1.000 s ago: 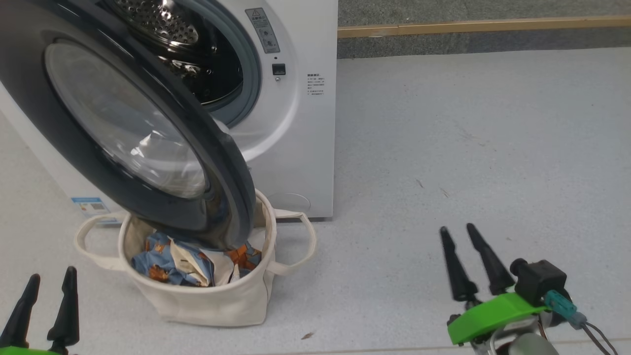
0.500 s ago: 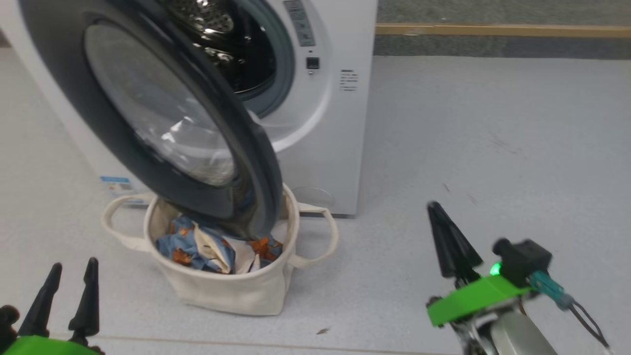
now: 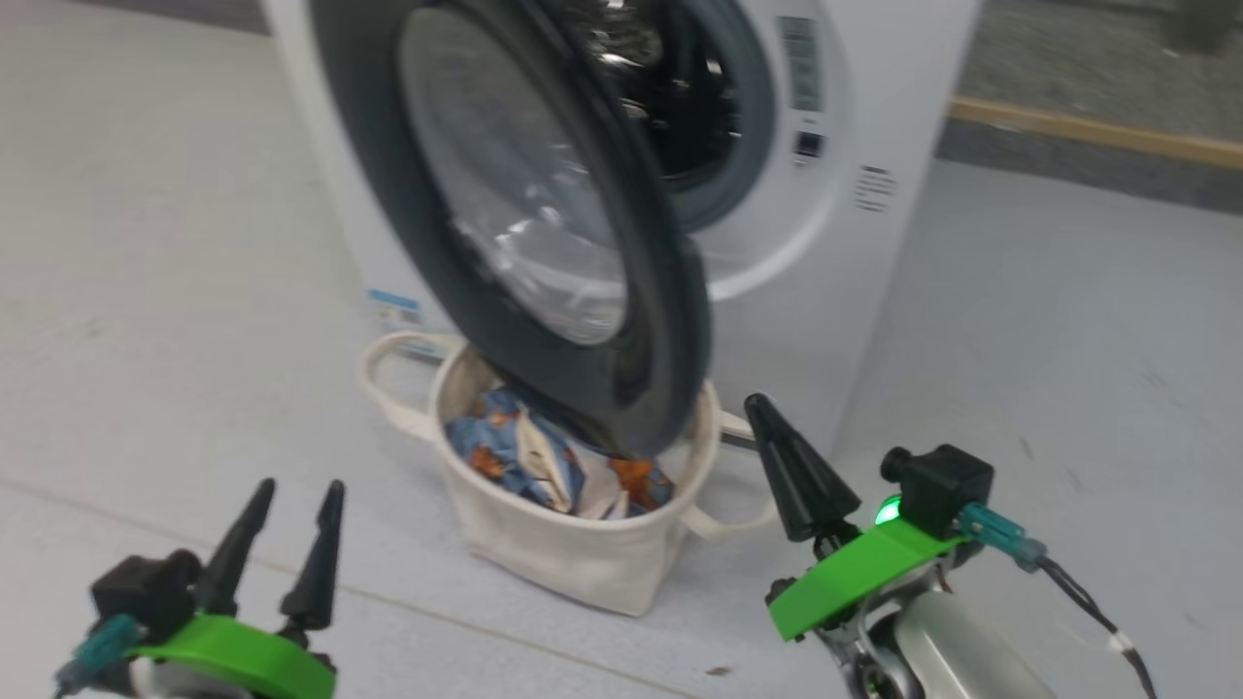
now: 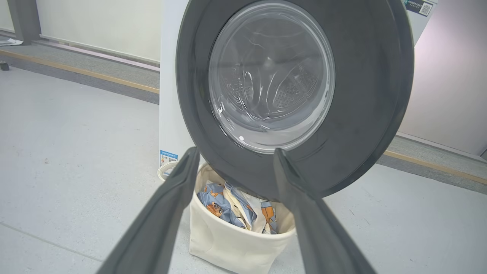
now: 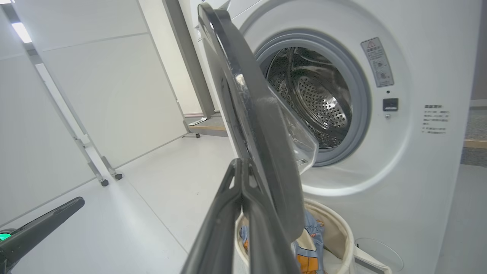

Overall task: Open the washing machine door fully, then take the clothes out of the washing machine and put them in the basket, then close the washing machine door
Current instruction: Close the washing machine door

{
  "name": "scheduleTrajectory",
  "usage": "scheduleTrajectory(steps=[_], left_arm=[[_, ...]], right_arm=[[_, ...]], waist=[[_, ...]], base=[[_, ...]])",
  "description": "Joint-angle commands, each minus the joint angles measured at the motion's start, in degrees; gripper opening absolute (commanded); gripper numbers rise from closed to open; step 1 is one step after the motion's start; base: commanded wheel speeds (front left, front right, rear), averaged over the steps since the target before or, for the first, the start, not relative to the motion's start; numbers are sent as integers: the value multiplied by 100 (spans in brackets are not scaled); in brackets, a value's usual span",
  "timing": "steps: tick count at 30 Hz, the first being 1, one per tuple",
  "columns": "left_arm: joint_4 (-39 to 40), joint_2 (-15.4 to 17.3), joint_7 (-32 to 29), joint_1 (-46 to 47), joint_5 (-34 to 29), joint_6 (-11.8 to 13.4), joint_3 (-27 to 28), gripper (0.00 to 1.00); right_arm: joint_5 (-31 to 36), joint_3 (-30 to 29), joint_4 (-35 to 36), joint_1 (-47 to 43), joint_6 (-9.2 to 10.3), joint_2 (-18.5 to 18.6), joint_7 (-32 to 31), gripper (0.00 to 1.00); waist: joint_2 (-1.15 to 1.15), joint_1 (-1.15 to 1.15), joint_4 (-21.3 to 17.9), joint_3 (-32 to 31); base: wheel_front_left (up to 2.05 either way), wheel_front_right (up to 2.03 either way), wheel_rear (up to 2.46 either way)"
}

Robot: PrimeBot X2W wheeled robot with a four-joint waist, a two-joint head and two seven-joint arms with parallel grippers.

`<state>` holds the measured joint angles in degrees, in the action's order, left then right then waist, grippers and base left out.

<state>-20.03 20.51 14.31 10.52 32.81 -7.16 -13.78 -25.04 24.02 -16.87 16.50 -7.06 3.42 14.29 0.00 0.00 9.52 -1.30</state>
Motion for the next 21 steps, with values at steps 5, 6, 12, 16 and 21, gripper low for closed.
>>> scheduleTrajectory(steps=[5,6,12,16,21], left_arm=[[14,-91,69,481,-9,-33,-86,100],[-4,-125,69,518,1,-33,-156,100],[-84,-256,69,710,15,-33,-394,100],[-124,-318,69,797,38,-33,-458,100],[-115,-355,69,889,76,-33,-503,100]], right_arm=[[-352,395,-240,534,-43,-54,71,0],[-421,458,-359,605,-43,-54,71,0],[-1033,706,-1149,1131,-43,-54,71,0],[-1517,633,-1656,1428,-43,-54,71,0],[-1898,305,-2058,1716,-43,-54,71,0]], waist=[[0,0,735,-102],[0,0,809,-93],[0,0,1056,101],[0,0,1106,192],[0,0,1036,323]], base=[[0,0,0],[0,0,0],[0,0,0],[0,0,0],[0,0,0]])
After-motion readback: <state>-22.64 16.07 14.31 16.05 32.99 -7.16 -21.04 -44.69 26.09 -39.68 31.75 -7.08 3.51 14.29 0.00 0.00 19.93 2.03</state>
